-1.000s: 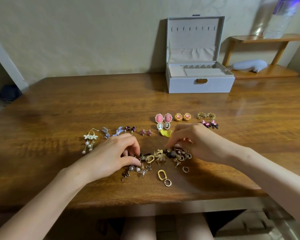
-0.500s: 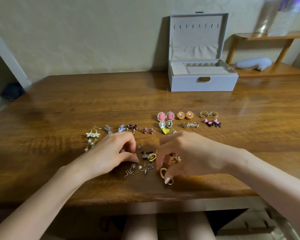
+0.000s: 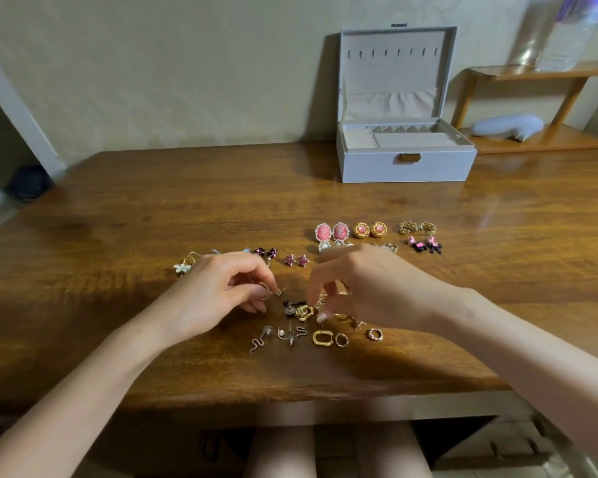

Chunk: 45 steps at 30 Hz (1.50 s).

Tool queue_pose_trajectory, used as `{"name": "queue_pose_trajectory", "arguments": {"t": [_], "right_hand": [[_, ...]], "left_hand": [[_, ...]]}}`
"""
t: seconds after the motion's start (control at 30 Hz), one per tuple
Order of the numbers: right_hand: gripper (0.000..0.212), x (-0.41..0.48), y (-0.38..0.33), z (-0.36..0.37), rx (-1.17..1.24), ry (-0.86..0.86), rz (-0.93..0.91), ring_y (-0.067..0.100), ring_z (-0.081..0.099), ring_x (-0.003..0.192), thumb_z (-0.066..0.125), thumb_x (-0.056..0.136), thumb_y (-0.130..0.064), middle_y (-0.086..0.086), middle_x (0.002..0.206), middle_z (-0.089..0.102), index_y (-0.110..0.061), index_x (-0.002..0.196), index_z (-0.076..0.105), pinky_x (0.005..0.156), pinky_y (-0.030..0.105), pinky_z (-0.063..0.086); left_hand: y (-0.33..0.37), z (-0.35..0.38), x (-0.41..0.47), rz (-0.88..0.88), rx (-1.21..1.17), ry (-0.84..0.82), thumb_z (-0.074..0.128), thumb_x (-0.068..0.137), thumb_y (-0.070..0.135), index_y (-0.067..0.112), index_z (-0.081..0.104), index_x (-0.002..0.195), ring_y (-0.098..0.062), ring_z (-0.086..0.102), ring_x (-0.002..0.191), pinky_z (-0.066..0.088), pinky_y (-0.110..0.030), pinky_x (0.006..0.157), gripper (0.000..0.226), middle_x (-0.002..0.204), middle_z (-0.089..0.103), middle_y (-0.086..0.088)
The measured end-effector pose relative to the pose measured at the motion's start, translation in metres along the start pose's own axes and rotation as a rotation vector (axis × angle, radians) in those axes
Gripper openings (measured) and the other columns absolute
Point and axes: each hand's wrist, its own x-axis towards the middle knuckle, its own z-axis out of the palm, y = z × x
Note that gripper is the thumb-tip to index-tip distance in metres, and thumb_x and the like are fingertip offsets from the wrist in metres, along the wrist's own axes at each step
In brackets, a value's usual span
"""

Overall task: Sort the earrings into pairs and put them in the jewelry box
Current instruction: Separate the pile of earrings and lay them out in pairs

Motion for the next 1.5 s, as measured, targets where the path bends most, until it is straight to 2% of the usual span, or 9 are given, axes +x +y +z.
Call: {"name": "queue_pose_trajectory", "arguments": {"t": [0.07,0.23,0.57,0.77,0.9,1.13,1.2,1.4,1.5], "right_hand": [[0.013,0.006,-0.002,0.004,-0.018,0.009,-0.013,0.005,0.051,0.077,0.067,0.084,-0.022,-0.015,0.087,0.047,-0.025,0.096,0.069,0.068,0.022,0.045],[0.015,0.016,0.000,0.003,-0.027,-0.007,-0.005,0.006,0.050,0.077,0.070,0.080,-0.030,-0.013,0.086,0.050,-0.028,0.095,0.068,0.065,0.025,0.045],[0.019,0.015,0.003,0.008,-0.033,-0.056,-0.023,0.007,0.048,0.076,0.070,0.080,-0.033,-0.014,0.086,0.047,-0.026,0.098,0.066,0.062,0.020,0.038],[0.018,0.011,0.016,-0.002,0.070,0.061,-0.010,0.001,0.051,0.070,0.069,0.080,-0.035,-0.011,0.083,0.059,-0.024,0.095,0.069,0.062,0.017,0.041],[0.013,0.004,0.028,-0.009,0.100,0.138,0.036,-0.006,0.049,0.065,0.071,0.079,-0.033,-0.021,0.072,0.051,-0.026,0.090,0.070,0.059,0.013,0.036],[0.012,-0.009,0.043,-0.012,0.095,0.113,0.095,-0.001,0.054,0.069,0.071,0.081,-0.015,-0.013,0.080,0.060,-0.025,0.088,0.071,0.067,0.024,0.047],[0.016,-0.013,0.048,-0.016,0.094,0.081,0.114,0.000,0.057,0.072,0.071,0.081,-0.012,-0.012,0.082,0.062,-0.025,0.089,0.072,0.068,0.021,0.048],[0.011,-0.022,0.052,-0.015,0.092,0.010,0.121,-0.012,0.052,0.074,0.071,0.081,-0.017,-0.020,0.078,0.057,-0.025,0.088,0.071,0.065,0.008,0.041],[0.013,-0.018,0.050,-0.006,0.090,0.013,0.148,-0.005,0.053,0.070,0.074,0.077,-0.026,-0.020,0.076,0.058,-0.027,0.089,0.071,0.066,0.016,0.043]], "left_hand": [[0.001,0.000,0.001,-0.008,-0.054,0.022,0.059,0.084,0.002,0.014,0.067,0.087,-0.007,0.069,0.075,0.056,-0.019,0.067,0.014,0.084,0.068,0.002],[-0.001,-0.002,-0.001,-0.040,-0.153,0.029,0.059,0.084,0.003,0.013,0.066,0.088,-0.014,0.071,0.074,0.057,-0.024,0.066,0.013,0.080,0.072,-0.001],[-0.004,-0.003,-0.002,-0.042,-0.136,0.056,0.060,0.084,0.012,0.015,0.066,0.088,-0.015,0.071,0.070,0.058,-0.028,0.063,0.008,0.078,0.071,-0.002],[-0.005,-0.001,-0.002,-0.008,-0.053,0.058,0.054,0.088,0.016,0.027,0.066,0.096,-0.009,0.066,0.070,0.055,-0.020,0.064,0.018,0.083,0.068,0.005],[-0.004,0.000,-0.001,0.003,-0.110,0.065,0.057,0.086,0.017,0.021,0.065,0.091,-0.012,0.067,0.070,0.055,-0.021,0.063,0.011,0.077,0.068,0.002],[0.001,0.002,0.000,0.013,-0.201,0.079,0.062,0.079,0.019,0.013,0.064,0.088,-0.016,0.068,0.066,0.057,-0.025,0.062,0.011,0.077,0.071,-0.004],[0.002,0.002,-0.001,0.017,-0.207,0.084,0.062,0.077,0.022,0.013,0.064,0.088,-0.016,0.068,0.066,0.058,-0.027,0.063,0.015,0.076,0.071,-0.004],[0.005,0.006,0.003,0.007,-0.207,0.089,0.063,0.078,0.018,0.013,0.063,0.088,-0.016,0.068,0.065,0.058,-0.026,0.062,0.011,0.075,0.071,-0.002],[0.007,0.008,0.005,0.016,-0.211,0.080,0.063,0.076,0.019,0.012,0.062,0.087,-0.016,0.068,0.066,0.057,-0.024,0.062,0.013,0.076,0.072,-0.002]]}}
